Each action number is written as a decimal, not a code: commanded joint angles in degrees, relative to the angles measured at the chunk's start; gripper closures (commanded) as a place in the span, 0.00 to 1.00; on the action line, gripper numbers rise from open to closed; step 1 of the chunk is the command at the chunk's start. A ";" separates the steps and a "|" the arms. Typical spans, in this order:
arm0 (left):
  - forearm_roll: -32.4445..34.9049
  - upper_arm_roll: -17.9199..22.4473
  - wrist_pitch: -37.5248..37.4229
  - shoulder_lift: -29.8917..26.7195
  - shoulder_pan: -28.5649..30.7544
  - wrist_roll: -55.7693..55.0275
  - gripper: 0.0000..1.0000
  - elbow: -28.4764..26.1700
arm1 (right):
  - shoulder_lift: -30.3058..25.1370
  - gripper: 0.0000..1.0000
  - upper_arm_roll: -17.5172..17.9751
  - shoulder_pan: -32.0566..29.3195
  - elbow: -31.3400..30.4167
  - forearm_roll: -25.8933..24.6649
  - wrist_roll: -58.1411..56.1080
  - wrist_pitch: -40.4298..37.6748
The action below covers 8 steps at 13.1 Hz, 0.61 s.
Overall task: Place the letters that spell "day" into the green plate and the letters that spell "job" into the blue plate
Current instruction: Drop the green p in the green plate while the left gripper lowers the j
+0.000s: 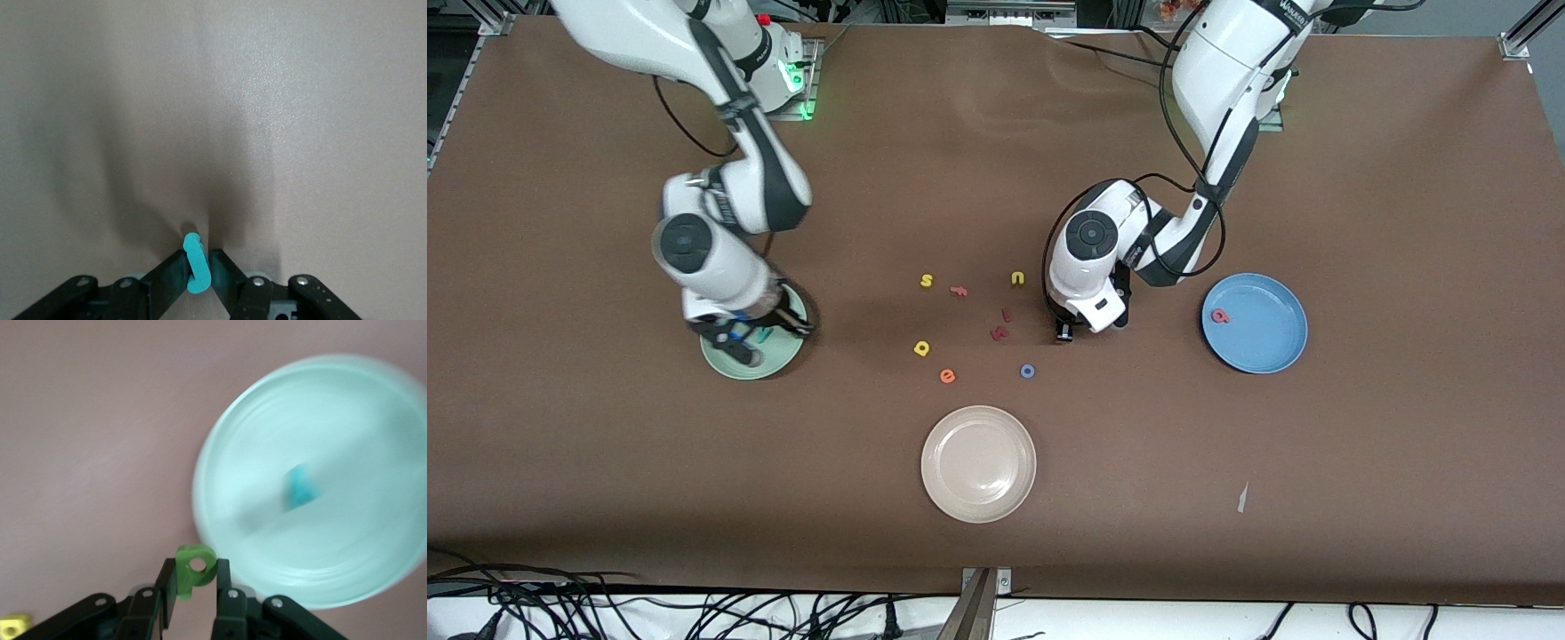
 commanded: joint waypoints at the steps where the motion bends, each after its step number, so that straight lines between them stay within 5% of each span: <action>1: 2.84 0.73 -2.54 -1.01 -0.20 -0.66 1.00 0.82 | -2.92 0.52 0.88 -2.98 -4.13 -0.28 -4.93 -0.81; 2: 3.54 0.65 -3.77 -1.80 0.07 -0.22 1.00 1.26 | -2.84 0.31 0.88 -2.98 -4.58 -0.10 -4.75 -0.11; 8: 3.64 0.65 -12.99 -3.03 1.64 7.57 1.00 6.44 | -1.27 0.29 2.02 -1.59 -3.45 0.33 1.99 0.60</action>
